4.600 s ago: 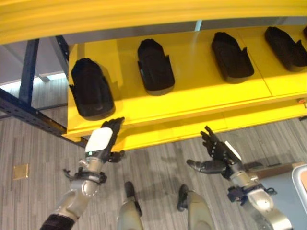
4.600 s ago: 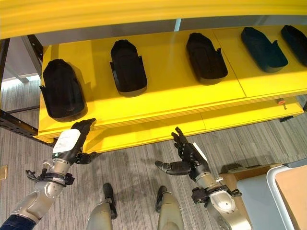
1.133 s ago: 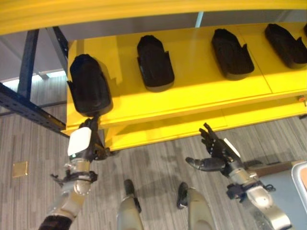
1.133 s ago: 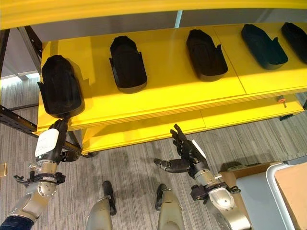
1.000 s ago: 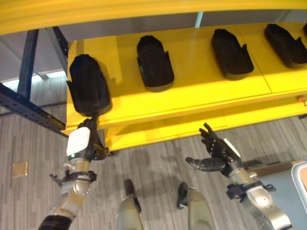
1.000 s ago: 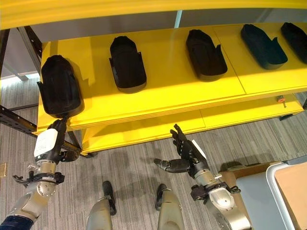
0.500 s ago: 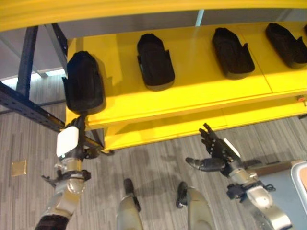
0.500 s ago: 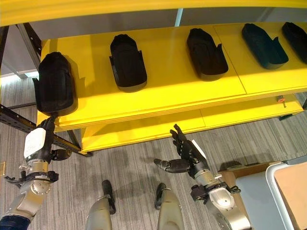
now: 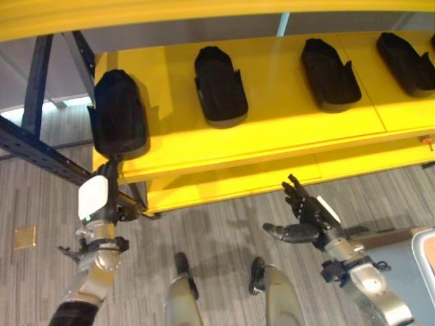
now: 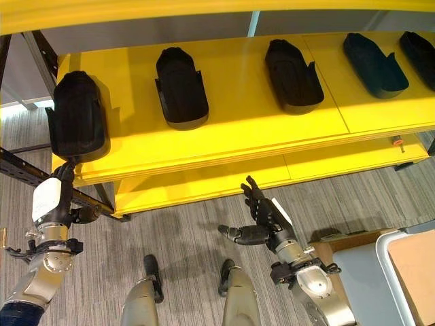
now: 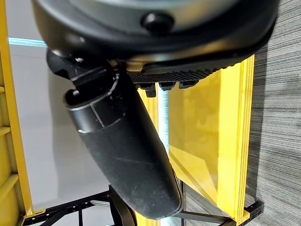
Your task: Move parts from the plastic box to the shelf.
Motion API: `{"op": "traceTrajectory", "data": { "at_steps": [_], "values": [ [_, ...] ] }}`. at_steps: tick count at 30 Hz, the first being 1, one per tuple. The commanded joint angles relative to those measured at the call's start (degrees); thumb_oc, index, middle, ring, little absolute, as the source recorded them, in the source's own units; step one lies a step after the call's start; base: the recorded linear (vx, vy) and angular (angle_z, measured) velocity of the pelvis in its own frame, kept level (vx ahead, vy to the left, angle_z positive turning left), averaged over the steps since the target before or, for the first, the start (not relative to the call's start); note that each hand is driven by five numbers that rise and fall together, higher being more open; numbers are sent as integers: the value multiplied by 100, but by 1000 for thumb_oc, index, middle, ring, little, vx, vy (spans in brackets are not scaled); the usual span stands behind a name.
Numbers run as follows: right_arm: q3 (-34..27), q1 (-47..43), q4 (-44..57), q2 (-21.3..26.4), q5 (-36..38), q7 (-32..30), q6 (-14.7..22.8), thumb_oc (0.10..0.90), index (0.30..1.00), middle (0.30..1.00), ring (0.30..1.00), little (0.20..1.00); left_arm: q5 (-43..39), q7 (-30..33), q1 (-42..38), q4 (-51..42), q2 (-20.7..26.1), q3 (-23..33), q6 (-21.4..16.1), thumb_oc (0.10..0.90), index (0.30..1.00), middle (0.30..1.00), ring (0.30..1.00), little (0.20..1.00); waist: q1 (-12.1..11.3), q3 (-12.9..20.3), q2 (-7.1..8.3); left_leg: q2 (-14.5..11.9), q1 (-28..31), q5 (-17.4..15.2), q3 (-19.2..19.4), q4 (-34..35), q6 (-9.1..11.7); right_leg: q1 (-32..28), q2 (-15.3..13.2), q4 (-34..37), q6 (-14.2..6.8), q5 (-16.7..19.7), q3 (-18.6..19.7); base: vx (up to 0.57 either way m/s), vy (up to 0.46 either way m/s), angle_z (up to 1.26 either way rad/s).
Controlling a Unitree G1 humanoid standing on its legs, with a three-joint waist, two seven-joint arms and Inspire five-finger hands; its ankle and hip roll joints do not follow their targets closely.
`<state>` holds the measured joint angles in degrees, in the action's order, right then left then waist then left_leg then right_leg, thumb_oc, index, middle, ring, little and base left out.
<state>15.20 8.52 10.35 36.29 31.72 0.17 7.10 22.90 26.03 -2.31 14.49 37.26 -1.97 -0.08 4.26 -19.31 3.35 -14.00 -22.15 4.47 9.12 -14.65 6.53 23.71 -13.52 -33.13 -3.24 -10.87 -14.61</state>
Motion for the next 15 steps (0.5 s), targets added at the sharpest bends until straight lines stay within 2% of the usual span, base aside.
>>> {"op": "traceTrajectory", "data": {
  "at_steps": [1,15],
  "values": [
    [-93,-363,393,5,92,12,461,900,1000,1000,1000,1000,145,349,-81,-690,280,435,-371,900,1000,1000,1000,1000,-34,303,119,-299,139,-318,-346,-425,62,-14,-246,1053,-522,1496,498,0,0,0],
    [-255,-277,471,80,73,89,475,900,1000,1000,1000,1000,245,-194,1105,-1893,527,796,-807,900,1000,1000,1000,1000,-181,152,68,-238,150,-320,-414,-428,9,-71,-290,1028,-519,1482,423,-2,-3,1]
  ]
}}
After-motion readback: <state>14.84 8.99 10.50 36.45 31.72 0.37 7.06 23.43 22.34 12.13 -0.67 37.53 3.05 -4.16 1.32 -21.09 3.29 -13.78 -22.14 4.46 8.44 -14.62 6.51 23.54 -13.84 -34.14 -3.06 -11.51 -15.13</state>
